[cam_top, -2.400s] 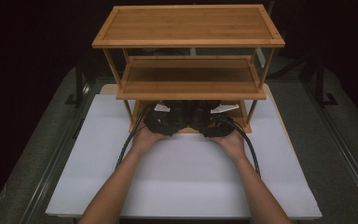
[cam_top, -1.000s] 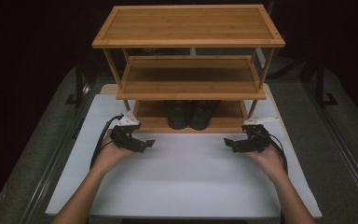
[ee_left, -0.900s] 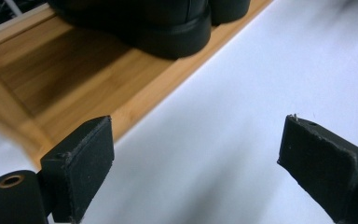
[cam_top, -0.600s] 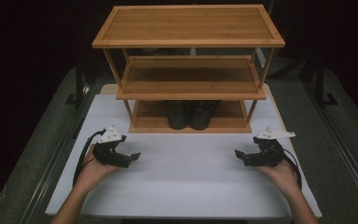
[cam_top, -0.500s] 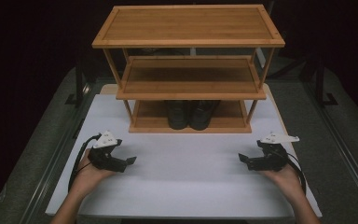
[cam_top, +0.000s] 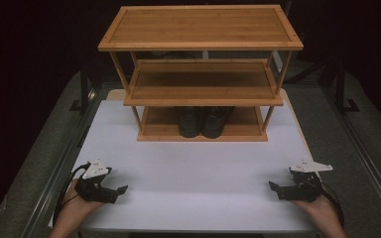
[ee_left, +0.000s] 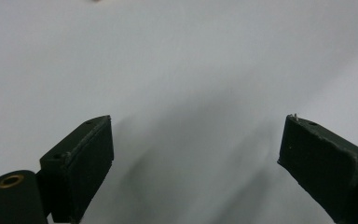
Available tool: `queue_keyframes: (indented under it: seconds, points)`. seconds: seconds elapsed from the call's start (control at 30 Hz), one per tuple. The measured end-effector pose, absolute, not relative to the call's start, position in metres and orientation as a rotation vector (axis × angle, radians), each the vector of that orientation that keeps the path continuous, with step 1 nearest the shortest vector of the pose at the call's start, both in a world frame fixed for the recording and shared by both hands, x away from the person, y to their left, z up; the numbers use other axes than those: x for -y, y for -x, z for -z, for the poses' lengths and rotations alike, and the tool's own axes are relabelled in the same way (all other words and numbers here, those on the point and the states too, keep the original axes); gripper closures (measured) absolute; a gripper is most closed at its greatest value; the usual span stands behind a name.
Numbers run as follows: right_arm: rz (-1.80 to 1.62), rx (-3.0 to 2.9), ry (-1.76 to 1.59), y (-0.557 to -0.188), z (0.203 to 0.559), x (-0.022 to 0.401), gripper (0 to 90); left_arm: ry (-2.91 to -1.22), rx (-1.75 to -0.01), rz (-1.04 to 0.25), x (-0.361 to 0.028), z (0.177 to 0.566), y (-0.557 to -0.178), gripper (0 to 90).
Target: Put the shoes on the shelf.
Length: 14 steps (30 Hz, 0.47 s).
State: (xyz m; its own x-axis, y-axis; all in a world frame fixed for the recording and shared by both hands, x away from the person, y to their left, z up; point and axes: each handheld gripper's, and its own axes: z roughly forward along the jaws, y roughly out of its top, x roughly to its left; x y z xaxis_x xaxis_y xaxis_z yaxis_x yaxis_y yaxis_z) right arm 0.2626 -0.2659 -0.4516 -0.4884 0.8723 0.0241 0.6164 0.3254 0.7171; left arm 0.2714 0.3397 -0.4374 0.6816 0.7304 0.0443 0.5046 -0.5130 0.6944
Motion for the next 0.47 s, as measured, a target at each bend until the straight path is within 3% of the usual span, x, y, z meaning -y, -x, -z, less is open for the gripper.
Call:
queue_keyframes:
  seconds: [0.47]
  points:
    - [-0.932, -2.23, -1.346, -0.2578, 0.4575, 0.268, 7.3, -2.191, -0.987, -0.424, -0.3471, 0.4489, -0.2667, 7.4]
